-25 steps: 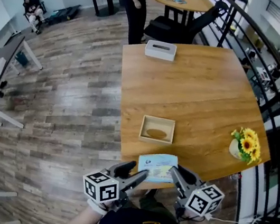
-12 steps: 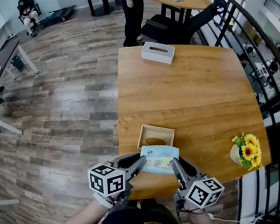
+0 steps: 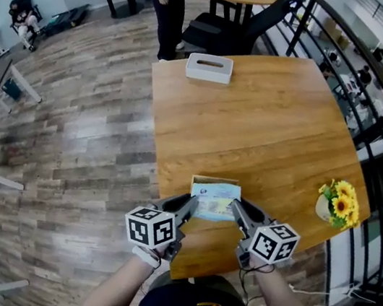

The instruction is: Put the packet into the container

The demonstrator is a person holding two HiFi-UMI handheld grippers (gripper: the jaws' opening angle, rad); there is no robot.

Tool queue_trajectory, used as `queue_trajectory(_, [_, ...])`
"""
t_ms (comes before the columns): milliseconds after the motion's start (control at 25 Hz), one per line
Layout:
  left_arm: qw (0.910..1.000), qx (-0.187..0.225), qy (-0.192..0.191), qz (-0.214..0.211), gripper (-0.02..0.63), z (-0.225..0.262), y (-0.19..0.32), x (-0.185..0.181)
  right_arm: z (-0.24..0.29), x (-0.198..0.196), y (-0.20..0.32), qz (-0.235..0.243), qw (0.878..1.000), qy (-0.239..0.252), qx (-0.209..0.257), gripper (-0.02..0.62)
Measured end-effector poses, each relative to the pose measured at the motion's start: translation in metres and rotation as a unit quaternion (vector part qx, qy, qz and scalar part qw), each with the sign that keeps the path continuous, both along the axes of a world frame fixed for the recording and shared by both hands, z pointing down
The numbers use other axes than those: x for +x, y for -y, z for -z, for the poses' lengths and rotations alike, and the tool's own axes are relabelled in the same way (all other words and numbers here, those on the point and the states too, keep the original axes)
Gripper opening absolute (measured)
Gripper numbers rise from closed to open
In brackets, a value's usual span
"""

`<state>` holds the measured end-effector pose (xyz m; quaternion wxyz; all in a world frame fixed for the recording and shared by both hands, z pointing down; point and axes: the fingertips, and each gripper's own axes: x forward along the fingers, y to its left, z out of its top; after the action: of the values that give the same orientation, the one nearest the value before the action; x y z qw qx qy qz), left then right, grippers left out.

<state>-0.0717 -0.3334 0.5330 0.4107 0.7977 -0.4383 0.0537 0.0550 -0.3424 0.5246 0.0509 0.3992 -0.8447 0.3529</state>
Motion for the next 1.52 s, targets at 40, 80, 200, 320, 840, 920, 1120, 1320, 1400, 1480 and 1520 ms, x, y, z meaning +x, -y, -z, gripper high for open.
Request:
queue_trajectory(40, [1.0000, -0.004, -0.001, 0.000, 0.066, -0.004, 0.004, 0.000, -0.004, 0.000, 0.003, -0.002, 1.000, -0.002, -0.001, 0.063])
queue_trajectory(80, [1.0000, -0.007, -0.002, 0.000, 0.066, -0.009, 0.007, -0.001, -0.008, -0.001, 0.006, -0.004, 1.000, -0.004, -0.002, 0.063])
queue_trajectory(200, [0.9998, -0.019, -0.001, 0.000, 0.066, -0.023, 0.015, -0.001, -0.021, -0.001, 0.014, -0.007, 1.000, -0.014, -0.008, 0.063])
queue_trajectory(320, [0.9996, -0.029, 0.004, -0.001, 0.066, -0.035, 0.021, -0.001, -0.036, 0.001, 0.019, -0.011, 1.000, -0.023, -0.017, 0.063])
queue_trajectory(840, [0.9980, -0.058, 0.024, -0.001, 0.067, -0.071, 0.033, 0.002, -0.075, 0.002, 0.029, -0.014, 0.998, -0.050, -0.040, 0.063])
queue_trajectory(920, [0.9976, -0.063, 0.030, -0.002, 0.066, -0.076, 0.035, 0.002, -0.083, 0.003, 0.029, -0.013, 0.997, -0.056, -0.047, 0.063])
queue_trajectory(1120, [0.9970, -0.066, 0.039, -0.003, 0.067, -0.082, 0.039, 0.003, -0.096, 0.005, 0.032, -0.017, 0.996, -0.058, -0.064, 0.063])
queue_trajectory(1320, [0.9966, -0.069, 0.045, -0.003, 0.066, -0.088, 0.042, 0.004, -0.102, 0.007, 0.035, -0.018, 0.995, -0.066, -0.068, 0.064])
queue_trajectory(1400, [0.9963, -0.072, 0.048, -0.004, 0.066, -0.090, 0.042, 0.005, -0.105, 0.007, 0.036, -0.015, 0.995, -0.072, -0.069, 0.063])
queue_trajectory(1480, [0.9958, -0.074, 0.054, -0.007, 0.066, -0.094, 0.042, 0.005, -0.109, 0.007, 0.036, -0.010, 0.994, -0.083, -0.068, 0.063])
queue_trajectory(1520, [0.9957, -0.074, 0.056, -0.007, 0.066, -0.096, 0.042, 0.005, -0.111, 0.006, 0.036, -0.008, 0.994, -0.087, -0.068, 0.063])
